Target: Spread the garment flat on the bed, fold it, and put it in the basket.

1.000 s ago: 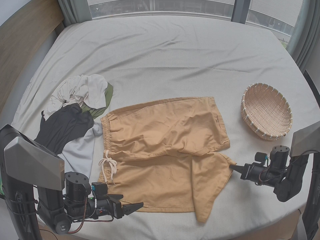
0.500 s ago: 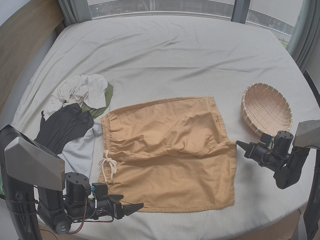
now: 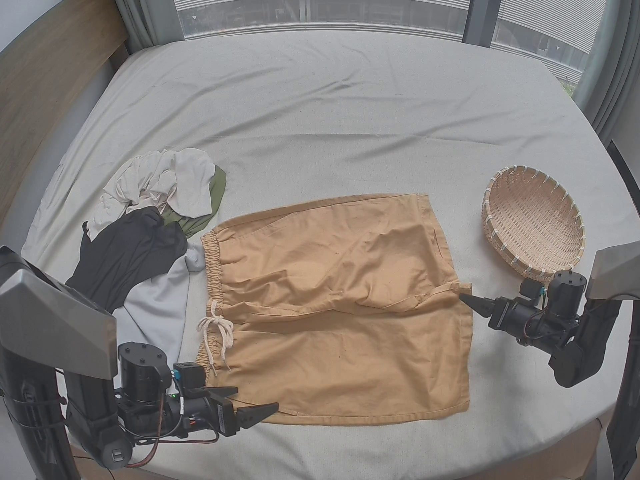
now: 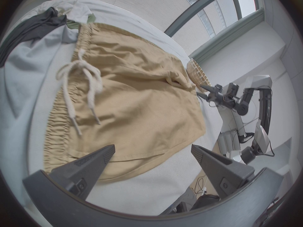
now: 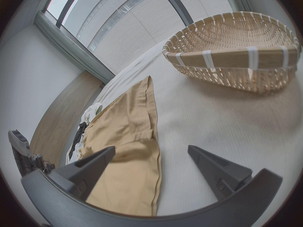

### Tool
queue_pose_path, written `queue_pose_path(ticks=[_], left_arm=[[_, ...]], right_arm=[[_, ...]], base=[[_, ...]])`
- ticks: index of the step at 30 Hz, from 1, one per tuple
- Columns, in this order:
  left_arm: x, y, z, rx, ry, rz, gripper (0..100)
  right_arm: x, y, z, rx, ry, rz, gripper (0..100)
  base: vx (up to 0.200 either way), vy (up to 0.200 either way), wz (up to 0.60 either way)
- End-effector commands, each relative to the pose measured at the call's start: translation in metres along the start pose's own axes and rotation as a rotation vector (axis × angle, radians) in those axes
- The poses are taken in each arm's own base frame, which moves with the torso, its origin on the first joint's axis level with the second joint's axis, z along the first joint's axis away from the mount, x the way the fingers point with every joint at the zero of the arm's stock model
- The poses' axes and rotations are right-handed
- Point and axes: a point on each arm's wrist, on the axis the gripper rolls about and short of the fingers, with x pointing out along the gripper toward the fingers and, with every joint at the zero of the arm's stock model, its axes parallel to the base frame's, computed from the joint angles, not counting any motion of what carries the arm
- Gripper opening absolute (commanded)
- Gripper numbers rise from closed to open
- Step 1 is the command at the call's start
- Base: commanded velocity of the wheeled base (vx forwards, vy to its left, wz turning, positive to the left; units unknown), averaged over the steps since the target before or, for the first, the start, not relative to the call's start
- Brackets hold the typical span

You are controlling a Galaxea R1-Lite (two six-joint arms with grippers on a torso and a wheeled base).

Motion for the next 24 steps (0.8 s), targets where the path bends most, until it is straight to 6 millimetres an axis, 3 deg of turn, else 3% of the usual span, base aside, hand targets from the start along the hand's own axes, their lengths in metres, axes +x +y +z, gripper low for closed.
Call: queue_pose_path(ticks=[1, 8, 18, 24], left_arm=[[-0.03, 0.007, 0.014, -0.023, -0.102, 0.056, 100], [-0.043, 0.024, 0.021, -0.066, -0.162, 0.139, 100], [-0.048, 0.049, 0.006, -0.191, -0.063, 0.235, 100], [-0.046, 0.046, -0.002, -0.222, 0.02, 0.191, 100]], right_arm=[[-0.027, 0.019, 0.001, -0.006, 0.009, 0.013, 100], [-0.051, 0.042, -0.011, -0.012, 0.064, 0.039, 100], [-0.049, 0.053, -0.016, -0.031, 0.076, 0.051, 100], [-0.047, 0.057, -0.018, -0.036, 0.084, 0.066, 100]], base=[[0.0, 0.0, 0.0], [0.0, 0.0, 0.0], [0.0, 0.0, 0.0], [0.0, 0.0, 0.0]])
